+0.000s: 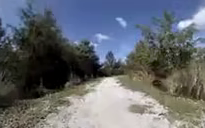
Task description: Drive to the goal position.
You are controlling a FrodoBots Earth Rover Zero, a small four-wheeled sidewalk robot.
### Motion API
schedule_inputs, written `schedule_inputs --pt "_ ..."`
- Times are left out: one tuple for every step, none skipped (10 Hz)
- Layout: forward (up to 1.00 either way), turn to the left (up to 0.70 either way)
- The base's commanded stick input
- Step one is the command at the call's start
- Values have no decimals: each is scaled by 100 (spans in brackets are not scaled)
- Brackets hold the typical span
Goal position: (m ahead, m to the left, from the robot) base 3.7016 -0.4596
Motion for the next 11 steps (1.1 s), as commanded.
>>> schedule_inputs --pt "85 0" --pt "85 0" --pt "85 -22" --pt "85 -34" --pt "85 -34" --pt "85 -32" --pt "85 -8" --pt "85 0" --pt "85 0" --pt "85 0" --pt "85 0"
